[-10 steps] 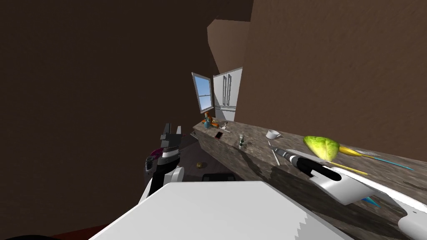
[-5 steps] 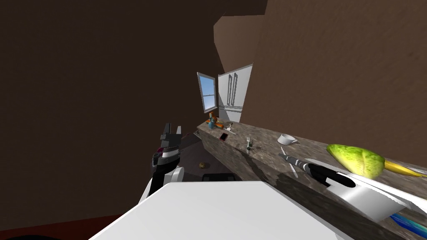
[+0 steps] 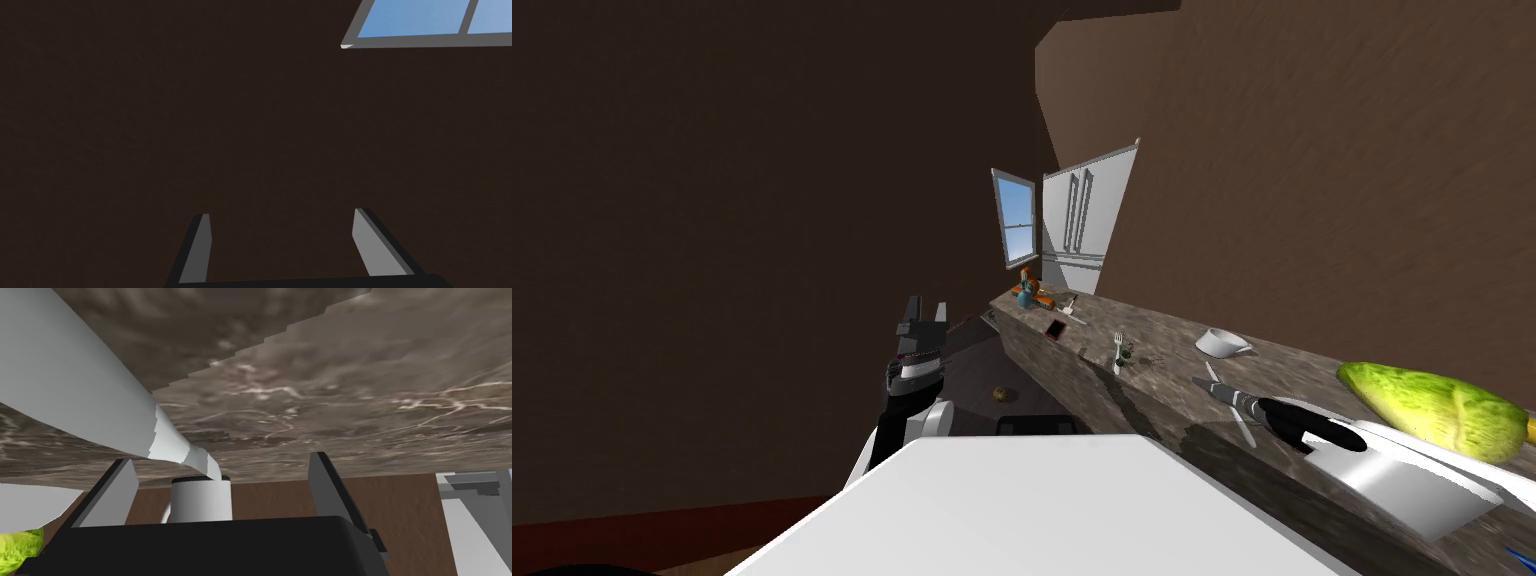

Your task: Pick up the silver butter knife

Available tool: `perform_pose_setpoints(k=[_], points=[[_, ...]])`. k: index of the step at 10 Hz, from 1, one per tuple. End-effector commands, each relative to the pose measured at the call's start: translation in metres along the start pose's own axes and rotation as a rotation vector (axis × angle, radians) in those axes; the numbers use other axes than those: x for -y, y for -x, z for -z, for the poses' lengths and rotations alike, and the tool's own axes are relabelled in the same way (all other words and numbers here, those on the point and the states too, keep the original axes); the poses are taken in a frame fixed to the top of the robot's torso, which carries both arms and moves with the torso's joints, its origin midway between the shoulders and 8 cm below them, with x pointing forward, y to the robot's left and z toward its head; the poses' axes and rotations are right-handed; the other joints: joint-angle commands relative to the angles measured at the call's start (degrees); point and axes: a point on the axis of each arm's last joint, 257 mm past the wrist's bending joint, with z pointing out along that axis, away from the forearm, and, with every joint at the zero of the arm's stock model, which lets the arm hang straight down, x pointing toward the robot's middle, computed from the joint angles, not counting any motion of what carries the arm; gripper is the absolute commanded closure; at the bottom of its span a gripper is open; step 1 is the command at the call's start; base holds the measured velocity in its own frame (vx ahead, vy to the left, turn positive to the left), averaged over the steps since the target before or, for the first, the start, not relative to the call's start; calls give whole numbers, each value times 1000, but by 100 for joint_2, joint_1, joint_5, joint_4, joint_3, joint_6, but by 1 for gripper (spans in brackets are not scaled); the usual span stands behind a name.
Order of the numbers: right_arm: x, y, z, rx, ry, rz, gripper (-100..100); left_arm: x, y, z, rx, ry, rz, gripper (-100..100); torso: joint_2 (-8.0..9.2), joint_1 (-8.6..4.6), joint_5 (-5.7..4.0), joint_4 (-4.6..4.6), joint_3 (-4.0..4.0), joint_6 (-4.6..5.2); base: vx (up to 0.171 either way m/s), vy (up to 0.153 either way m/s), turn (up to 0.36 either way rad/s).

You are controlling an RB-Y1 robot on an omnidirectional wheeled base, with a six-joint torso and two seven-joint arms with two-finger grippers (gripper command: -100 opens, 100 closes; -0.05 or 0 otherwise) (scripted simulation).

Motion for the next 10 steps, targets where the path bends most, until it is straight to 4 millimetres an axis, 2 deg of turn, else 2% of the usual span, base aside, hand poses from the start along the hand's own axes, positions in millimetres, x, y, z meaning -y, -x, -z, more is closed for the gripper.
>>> perform_pose_setpoints(k=[1, 2, 4, 5, 6, 8, 9, 10], points=[[-3, 9, -7, 14, -7, -12, -100, 0, 0, 0, 0, 0, 0, 0, 0, 0, 0, 0, 0, 0, -140, -46, 111], [8, -5, -13, -13, -49, -24, -100, 0, 0, 0, 0, 0, 0, 0, 18, -12, -1, 6, 12, 6, -155, -74, 148], [-4, 17, -19, 22, -33, -35, -100, 0, 0, 0, 0, 0, 0, 0, 29, -23, -5, 9, 19, 7, -107, -45, 51], [-4, 17, -19, 22, -33, -35, -100, 0, 0, 0, 0, 0, 0, 0, 11, -12, -2, 5, 10, 9, -12, -2, -20], [6, 6, -26, -1, -73, -48, -100, 0, 0, 0, 0, 0, 0, 0, -10, -2, -1, 0, -3, 7, -79, -25, 190], [-6, 24, -31, 27, -56, -58, -100, 0, 0, 0, 0, 0, 0, 0, 8, -19, -9, 3, 6, 3, -98, -22, 50], [3, 14, -39, 5, -97, -71, -100, 0, 0, 0, 0, 0, 0, 0, -3, -21, -9, 1, 1, 5, -119, -38, 162], [-7, 28, -41, 26, -81, -78, -100, 0, 0, 0, 0, 0, 0, 0, 7, -29, -12, 2, 4, 0, -124, -39, 105]])
